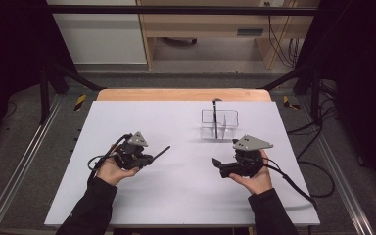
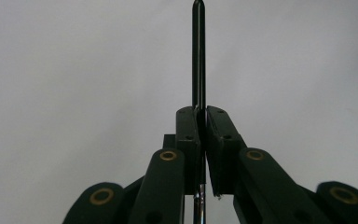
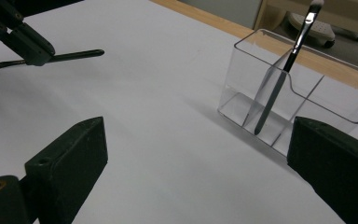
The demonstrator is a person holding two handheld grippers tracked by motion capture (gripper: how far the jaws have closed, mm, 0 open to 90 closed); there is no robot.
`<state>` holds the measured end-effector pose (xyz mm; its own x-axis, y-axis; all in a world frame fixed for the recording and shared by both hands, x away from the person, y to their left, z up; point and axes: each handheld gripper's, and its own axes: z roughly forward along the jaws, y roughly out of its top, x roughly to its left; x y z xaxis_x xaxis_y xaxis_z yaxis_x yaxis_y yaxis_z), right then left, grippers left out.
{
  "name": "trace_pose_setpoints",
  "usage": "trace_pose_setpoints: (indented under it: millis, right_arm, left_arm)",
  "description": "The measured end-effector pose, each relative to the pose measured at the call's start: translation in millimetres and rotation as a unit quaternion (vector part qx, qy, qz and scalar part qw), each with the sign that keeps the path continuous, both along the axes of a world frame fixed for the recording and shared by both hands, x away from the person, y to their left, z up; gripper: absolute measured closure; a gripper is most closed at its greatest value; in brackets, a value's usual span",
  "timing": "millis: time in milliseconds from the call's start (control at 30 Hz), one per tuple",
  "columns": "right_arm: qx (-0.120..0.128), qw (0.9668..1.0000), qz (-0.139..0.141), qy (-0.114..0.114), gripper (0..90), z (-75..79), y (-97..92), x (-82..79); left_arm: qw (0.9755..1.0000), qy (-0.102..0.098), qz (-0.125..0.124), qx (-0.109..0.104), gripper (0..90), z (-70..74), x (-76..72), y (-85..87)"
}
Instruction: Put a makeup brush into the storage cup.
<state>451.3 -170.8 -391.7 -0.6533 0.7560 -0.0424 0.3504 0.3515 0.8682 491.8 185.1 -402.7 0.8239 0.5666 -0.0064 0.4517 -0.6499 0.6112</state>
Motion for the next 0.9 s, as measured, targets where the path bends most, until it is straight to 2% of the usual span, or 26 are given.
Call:
trace_pose_setpoints:
  millis: [233,367,633,900]
  right_arm:
    - [-0.018,0.9998,0.008,0.0,5.8,1.1,6.3,-0.3]
    - [-0.026,0.9996,0.012,0.0,6.2,2.1,7.5,-0.5]
    - [-0.036,0.9992,0.017,0.004,6.3,-1.3,11.0,0.8]
    - [-0.05,0.9984,0.026,0.001,6.5,-1.1,14.7,0.5]
  left_arm:
    - [0.9997,-0.004,-0.023,-0.002,83.2,3.8,-7.5,-10.7]
    - [0.9992,-0.002,-0.04,0.004,83.2,3.6,-11.8,-19.5]
    - [0.9985,0.001,-0.053,0.008,83.2,1.5,-14.5,-29.4]
    - [0.9978,0.005,-0.065,0.004,83.2,1.2,-16.9,-37.0]
